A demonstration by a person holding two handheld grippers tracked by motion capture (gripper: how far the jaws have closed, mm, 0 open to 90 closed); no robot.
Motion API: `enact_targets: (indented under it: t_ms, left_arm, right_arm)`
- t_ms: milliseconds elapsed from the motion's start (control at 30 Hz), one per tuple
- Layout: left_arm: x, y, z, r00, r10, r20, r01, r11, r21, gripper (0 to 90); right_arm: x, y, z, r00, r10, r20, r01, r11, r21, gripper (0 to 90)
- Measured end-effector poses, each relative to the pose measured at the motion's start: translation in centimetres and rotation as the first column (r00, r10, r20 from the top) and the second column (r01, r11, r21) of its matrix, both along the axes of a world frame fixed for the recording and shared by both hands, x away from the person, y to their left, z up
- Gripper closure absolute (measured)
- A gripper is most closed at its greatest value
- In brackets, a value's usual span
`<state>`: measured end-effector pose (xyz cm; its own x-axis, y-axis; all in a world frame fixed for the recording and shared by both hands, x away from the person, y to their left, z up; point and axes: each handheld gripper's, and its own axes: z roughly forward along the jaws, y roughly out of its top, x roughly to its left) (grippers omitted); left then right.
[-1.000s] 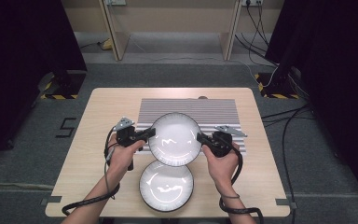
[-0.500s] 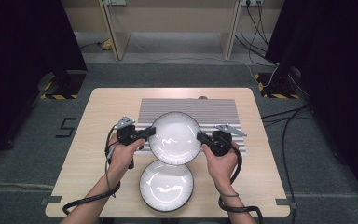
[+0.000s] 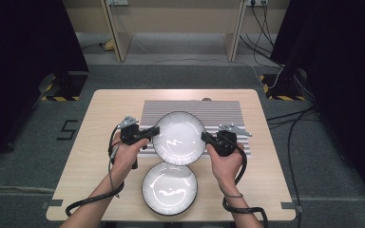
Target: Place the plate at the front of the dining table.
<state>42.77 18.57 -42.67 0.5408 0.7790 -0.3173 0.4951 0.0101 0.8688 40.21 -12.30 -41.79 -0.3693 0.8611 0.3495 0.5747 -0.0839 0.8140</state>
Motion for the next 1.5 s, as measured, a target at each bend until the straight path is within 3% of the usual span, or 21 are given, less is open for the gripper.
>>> enact_targets:
  t_ms: [1500]
  left_arm:
    - [2.3, -0.4, -0.1, 0.9996, 0.024, -0.018, -0.024, 0.9997, -0.008, 84.2]
  right_arm:
    - [2.1, 0.0, 0.3, 0.9998, -0.017, 0.013, 0.017, 1.0, -0.02, 85.3]
